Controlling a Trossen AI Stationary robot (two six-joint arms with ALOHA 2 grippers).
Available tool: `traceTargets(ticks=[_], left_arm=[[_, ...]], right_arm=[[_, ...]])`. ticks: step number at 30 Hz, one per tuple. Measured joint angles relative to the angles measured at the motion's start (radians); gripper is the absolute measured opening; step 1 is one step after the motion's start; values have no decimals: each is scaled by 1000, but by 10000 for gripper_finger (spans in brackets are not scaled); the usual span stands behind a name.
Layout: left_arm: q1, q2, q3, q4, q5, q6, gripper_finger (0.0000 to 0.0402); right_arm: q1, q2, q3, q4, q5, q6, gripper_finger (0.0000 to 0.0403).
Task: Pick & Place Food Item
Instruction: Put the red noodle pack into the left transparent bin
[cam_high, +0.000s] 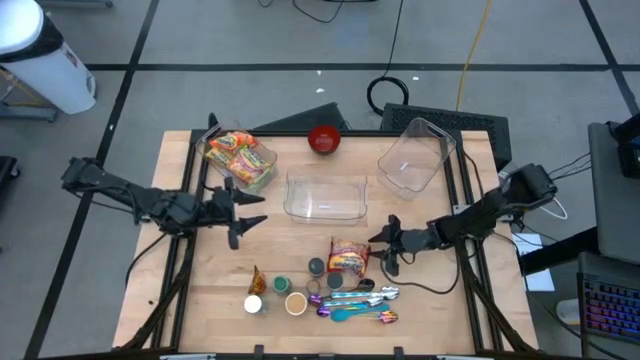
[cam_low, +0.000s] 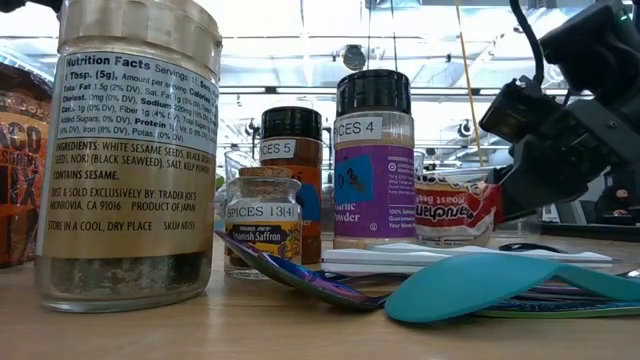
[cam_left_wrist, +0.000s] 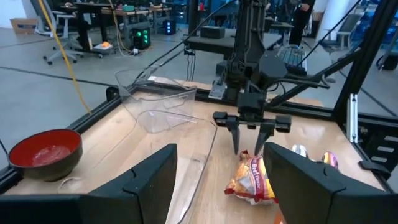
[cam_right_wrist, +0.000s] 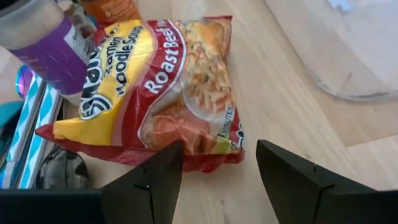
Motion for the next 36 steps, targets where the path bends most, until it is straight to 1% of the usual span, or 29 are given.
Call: traceTargets(ticks=[4,7,10,14,20,27,32,36], left_arm=[[1,17,0,4,0,0,246],[1,18,0,18,-5,5,246],[1,17,0,36,-6,6,246],[1,17,0,36,-6,7,246],[1,17,0,36,-6,6,246],[1,17,0,36,-6,6,246],[1,17,0,36,-6,6,246],[1,17,0,36,-6,4,246]], right_arm=[[0,5,0,0,0,0,193],[0,5,0,0,-1,-2,178],[0,5,0,-5,-4,-3,153],[0,5,0,-18,-50,-25,114],[-4,5,0,-18,-53,-54,61],[-21,5,0,-28,-53,-61,10],[-28,-10,0,-26,-53,-73,3],[-28,-73,0,-28,-53,-121,1]])
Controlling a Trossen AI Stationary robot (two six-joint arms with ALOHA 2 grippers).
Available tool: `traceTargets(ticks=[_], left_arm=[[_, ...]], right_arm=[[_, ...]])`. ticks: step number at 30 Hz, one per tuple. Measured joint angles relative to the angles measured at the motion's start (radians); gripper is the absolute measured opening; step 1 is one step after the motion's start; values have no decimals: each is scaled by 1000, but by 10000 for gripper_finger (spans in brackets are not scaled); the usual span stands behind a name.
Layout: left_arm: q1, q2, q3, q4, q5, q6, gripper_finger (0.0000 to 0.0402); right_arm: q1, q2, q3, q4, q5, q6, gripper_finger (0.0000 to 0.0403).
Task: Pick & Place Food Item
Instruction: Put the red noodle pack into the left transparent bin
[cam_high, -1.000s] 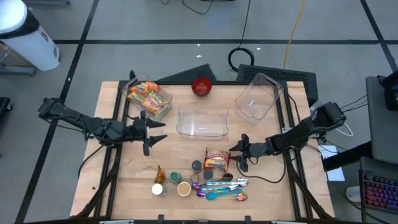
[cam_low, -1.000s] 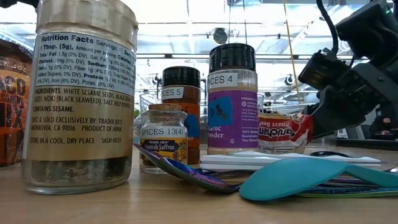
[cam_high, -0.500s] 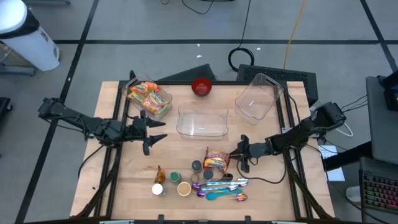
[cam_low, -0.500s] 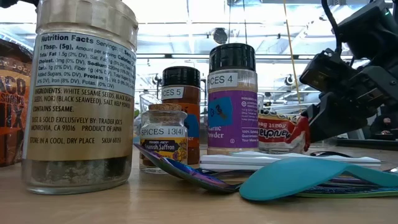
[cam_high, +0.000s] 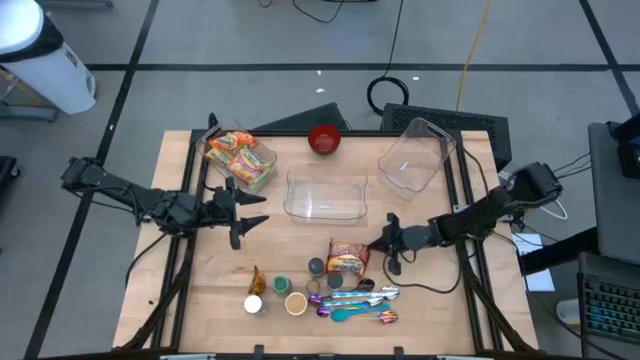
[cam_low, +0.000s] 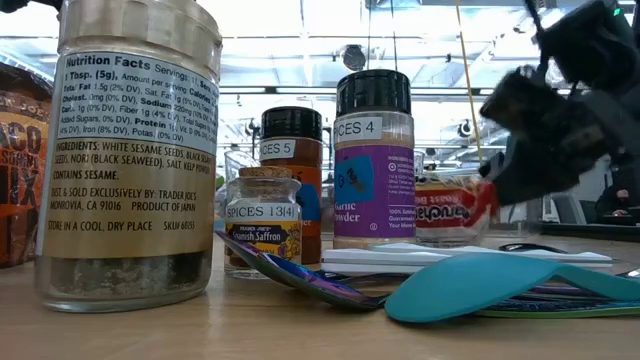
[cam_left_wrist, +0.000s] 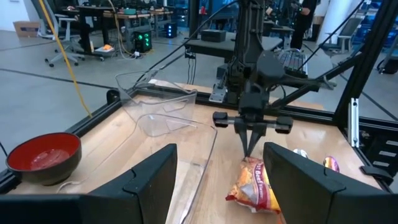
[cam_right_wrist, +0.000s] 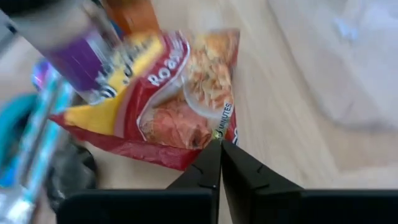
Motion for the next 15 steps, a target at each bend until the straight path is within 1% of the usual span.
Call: traceTargets(ticks=[9,15], left_arm=[[0,0,0,0,0,-9,246],[0,0,0,8,0,-38,246]], right_arm=[[0,-250,0,-5,9,-128,0],[-2,-382,0,6,11,-213,0]])
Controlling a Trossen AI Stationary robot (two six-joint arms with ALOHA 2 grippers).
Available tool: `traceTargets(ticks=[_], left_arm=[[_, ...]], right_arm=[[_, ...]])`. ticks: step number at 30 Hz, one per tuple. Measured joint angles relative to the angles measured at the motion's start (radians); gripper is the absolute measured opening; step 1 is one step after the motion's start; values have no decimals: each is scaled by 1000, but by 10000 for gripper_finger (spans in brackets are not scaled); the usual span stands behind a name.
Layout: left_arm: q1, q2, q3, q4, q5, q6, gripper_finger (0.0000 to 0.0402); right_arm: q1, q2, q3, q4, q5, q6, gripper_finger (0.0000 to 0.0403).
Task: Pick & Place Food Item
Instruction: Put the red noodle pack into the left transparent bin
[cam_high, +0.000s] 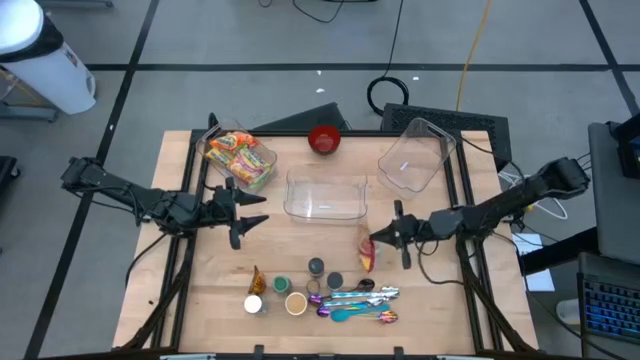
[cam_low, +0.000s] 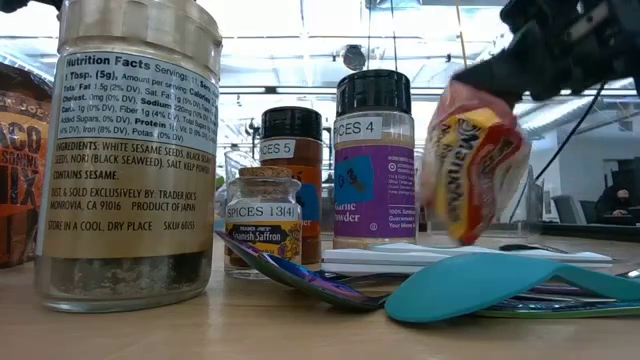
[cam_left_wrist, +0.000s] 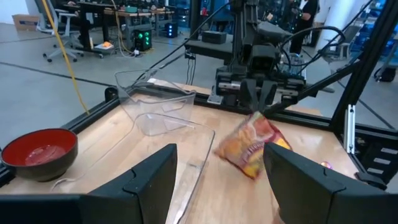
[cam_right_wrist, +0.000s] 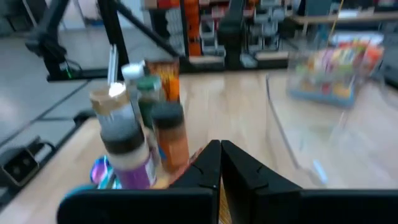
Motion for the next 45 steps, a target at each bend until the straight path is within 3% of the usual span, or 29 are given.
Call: traceTargets(ticks=[6,10,18,26,32,39,45], left_arm=[[0,8,0,42,0,-36,246],[0,79,1,120,3,-64,246],[3,277,2,462,6,61,246],[60,458,2,719,8,67,246],[95,548,5,771,21,60,246],[99,662,109,768,204,137,246],[68,793,252,758,148,311,246]], right_arm=[[0,-89,0,5,26,-47,0],[0,-109,20,3,26,-70,0],[-1,-109,115,-4,25,-178,0],[-1,-79,164,29,52,-246,0],[-1,-25,165,157,146,-310,0],[-2,33,165,317,235,-386,0],[-2,77,166,444,286,-447,0]])
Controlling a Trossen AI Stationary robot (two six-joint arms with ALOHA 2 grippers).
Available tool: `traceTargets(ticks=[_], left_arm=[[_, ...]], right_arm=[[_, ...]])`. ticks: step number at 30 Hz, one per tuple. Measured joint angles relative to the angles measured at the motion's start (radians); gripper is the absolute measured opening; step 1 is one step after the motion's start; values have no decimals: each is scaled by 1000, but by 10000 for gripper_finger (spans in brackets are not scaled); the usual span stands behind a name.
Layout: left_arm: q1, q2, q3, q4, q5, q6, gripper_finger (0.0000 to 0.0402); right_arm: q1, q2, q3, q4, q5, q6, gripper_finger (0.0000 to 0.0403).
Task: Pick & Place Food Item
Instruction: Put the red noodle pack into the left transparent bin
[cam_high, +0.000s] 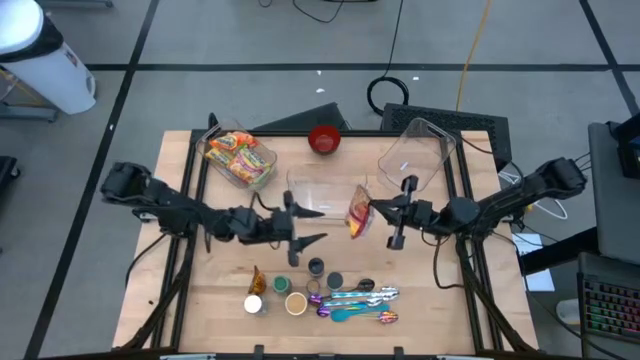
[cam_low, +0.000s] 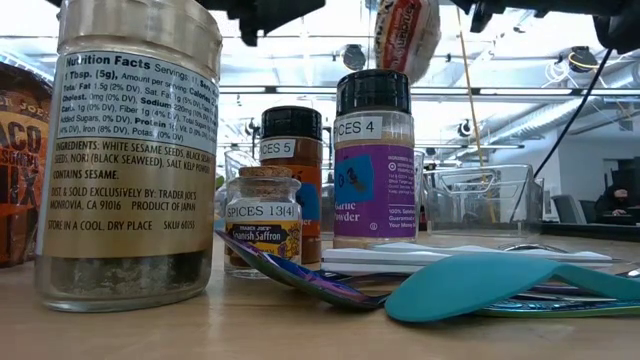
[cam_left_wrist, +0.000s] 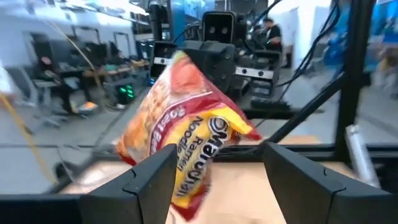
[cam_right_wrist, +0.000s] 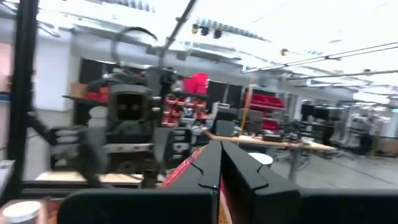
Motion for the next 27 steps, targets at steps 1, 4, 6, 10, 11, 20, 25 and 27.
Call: traceTargets(ticks=[1,4,6,10,11,20,25,27], left_arm=[[-6,22,21,-4,-20,34,246],[-27,78,83,-28,-81,153,246],[-43,107,122,-46,-127,220,246],[-64,154,195,-62,-202,274,246],[-68,163,210,-65,-213,280,246],[-69,205,282,-71,-271,278,246],[-64,204,283,-69,-271,277,246],[-64,204,283,-69,-271,277,246]], right_arm=[[0,9,0,18,11,-9,0],[0,30,0,61,55,-45,0],[0,43,0,93,78,-68,0],[0,61,0,159,80,-104,0],[0,65,0,175,80,-115,0],[-31,105,3,257,75,-120,0],[-51,137,43,257,71,-115,0],[-58,156,65,257,68,-126,0]])
